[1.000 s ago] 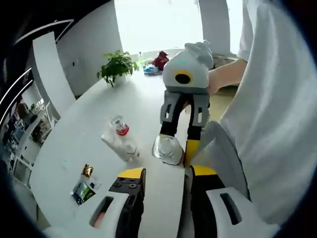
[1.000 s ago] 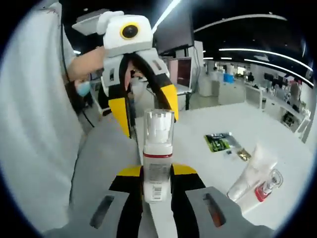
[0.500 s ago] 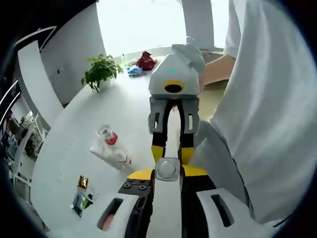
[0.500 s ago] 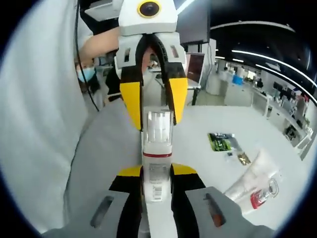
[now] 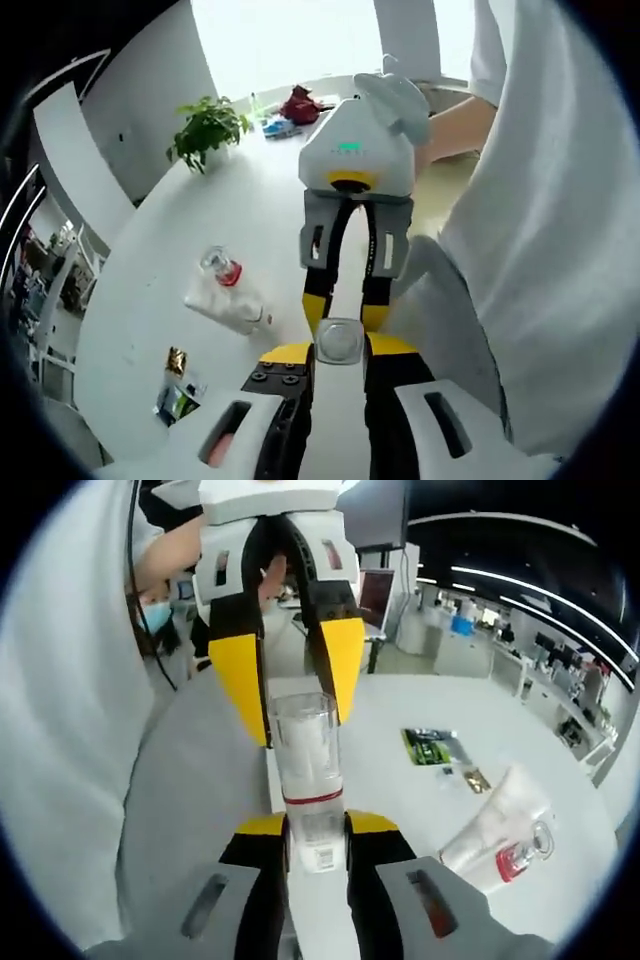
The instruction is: Arrange the skincare products in the storage area until every visible bottle or jar stands upright without overlapping.
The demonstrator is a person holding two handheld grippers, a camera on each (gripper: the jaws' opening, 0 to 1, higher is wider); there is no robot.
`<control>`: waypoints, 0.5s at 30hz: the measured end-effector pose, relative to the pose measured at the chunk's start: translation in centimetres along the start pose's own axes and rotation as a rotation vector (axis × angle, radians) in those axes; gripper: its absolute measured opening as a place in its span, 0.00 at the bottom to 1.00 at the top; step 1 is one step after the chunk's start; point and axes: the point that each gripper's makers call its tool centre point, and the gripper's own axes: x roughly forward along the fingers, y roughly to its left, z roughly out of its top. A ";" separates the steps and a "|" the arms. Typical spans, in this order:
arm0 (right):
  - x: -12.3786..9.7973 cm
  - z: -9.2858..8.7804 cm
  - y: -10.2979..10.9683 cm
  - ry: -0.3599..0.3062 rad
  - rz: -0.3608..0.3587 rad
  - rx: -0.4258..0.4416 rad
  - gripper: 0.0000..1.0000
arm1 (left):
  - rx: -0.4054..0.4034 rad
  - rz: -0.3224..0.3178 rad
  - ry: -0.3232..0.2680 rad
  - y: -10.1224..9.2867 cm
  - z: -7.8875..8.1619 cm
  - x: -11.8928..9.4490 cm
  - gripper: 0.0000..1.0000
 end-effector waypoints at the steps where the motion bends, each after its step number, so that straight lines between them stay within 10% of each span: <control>1: 0.0 -0.1 0.1 0.008 -0.003 -0.004 0.21 | 0.000 -0.003 0.008 -0.1 0.0 0.1 0.23; 15: -0.1 -1.0 0.3 0.120 -0.028 -0.111 0.22 | 0.030 -0.010 0.115 -0.2 -1.2 1.9 0.23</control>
